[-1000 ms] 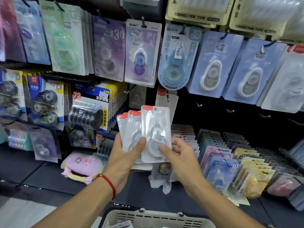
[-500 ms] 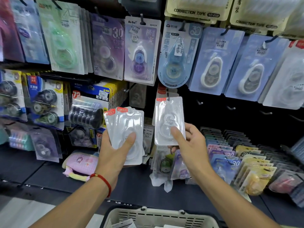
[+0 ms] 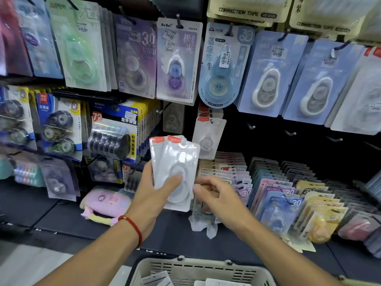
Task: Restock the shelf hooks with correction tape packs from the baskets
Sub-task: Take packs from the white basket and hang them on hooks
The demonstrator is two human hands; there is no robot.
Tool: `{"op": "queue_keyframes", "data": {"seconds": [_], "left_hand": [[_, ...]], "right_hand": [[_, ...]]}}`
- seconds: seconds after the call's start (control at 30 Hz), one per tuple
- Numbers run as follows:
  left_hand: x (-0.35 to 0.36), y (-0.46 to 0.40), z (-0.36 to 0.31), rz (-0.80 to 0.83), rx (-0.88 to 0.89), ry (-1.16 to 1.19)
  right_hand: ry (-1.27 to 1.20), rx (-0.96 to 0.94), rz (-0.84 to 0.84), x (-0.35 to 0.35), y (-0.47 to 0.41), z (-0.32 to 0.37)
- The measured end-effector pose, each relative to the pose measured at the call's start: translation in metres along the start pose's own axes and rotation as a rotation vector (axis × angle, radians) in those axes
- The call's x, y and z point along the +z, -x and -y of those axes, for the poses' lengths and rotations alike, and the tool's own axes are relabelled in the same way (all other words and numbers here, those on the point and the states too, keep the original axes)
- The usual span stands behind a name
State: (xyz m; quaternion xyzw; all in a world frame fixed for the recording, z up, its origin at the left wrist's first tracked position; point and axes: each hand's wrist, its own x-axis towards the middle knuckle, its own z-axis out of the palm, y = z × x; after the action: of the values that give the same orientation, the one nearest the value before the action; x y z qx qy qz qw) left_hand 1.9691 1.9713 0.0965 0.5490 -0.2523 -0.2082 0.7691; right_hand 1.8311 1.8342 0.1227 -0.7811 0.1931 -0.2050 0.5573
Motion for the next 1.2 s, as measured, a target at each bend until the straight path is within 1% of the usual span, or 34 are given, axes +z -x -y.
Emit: {"op": "queue_keyframes", "data": {"seconds": [0.13,0.3,0.43,0.53,0.67,0.9,1.03,1.2], "left_hand": [[0.007,0.005,0.002,0.048,-0.020,0.002],[0.009,0.005,-0.004,0.048,-0.035,0.085],[0.005,0.006,-0.010,0.040,-0.062,0.103],[0.002,0.007,-0.011,0.003,-0.075,0.111],[0.000,0.008,-0.012,-0.045,-0.112,0.132],[-0.003,0.010,-0.017,-0.030,-0.117,0.073],[-0.005,0.011,-0.019,-0.044,-0.110,0.078],[-0.003,0.010,-0.021,-0.074,-0.099,0.080]], "right_hand": [[0.039,-0.010,-0.047,0.009,0.008,0.007],[-0.044,-0.022,-0.051,0.007,0.007,0.005],[-0.088,-0.051,-0.175,-0.001,0.002,0.000],[-0.098,-0.131,-0.259,-0.010,-0.005,0.005],[-0.156,-0.197,-0.330,-0.019,-0.019,0.015],[-0.251,-0.133,-0.359,-0.020,-0.026,0.021],[-0.244,-0.169,-0.377,-0.020,-0.024,0.023],[-0.247,-0.196,-0.339,-0.021,-0.024,0.023]]}}
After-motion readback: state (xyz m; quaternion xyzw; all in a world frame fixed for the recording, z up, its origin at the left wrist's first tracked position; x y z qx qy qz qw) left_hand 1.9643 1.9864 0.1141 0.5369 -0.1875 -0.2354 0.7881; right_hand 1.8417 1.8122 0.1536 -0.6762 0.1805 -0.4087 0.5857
